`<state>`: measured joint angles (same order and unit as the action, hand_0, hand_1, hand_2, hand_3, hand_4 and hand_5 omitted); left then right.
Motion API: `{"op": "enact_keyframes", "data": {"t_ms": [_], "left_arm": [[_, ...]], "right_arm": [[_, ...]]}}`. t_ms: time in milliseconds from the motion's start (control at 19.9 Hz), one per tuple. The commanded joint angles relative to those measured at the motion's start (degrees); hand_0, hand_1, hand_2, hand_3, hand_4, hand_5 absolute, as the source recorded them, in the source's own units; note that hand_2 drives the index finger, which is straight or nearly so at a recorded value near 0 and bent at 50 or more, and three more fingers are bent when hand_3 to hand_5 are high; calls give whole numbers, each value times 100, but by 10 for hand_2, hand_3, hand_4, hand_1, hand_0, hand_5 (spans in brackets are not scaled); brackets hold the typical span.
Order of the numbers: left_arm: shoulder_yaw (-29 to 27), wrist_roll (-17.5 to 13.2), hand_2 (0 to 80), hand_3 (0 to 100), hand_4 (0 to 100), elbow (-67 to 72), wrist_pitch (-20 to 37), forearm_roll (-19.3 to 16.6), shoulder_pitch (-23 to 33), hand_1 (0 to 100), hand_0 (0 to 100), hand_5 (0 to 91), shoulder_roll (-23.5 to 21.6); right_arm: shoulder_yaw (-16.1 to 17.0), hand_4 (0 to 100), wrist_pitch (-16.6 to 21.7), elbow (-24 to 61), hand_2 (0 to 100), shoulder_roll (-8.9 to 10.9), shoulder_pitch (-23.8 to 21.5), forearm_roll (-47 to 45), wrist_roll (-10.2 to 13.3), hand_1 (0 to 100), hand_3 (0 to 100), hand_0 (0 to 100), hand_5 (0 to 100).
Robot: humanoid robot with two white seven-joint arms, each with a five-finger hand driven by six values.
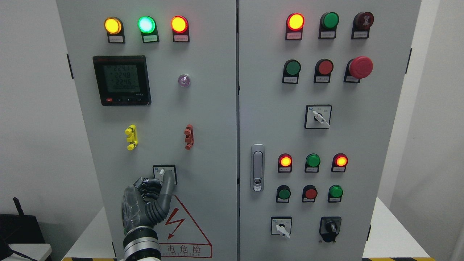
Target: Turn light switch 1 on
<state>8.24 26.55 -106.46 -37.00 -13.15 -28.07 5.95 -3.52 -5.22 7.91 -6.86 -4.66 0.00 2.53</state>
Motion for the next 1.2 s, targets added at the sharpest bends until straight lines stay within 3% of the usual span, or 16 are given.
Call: {"op": "enact_keyframes", "data": {"t_ms": [0, 1153], "left_arm": [[11, -36, 566, 744, 755, 3, -35, -3, -5, 408, 274, 710, 3], [11, -36, 579, 752, 761, 3, -53, -3, -5, 348, 443, 727, 3]], "right_arm": [[0, 0, 4, 0, 0, 0, 0, -105, 2, 389, 0, 120, 0], [0, 0, 4, 0, 0, 0, 0, -97, 2, 389, 0, 120, 0]]}}
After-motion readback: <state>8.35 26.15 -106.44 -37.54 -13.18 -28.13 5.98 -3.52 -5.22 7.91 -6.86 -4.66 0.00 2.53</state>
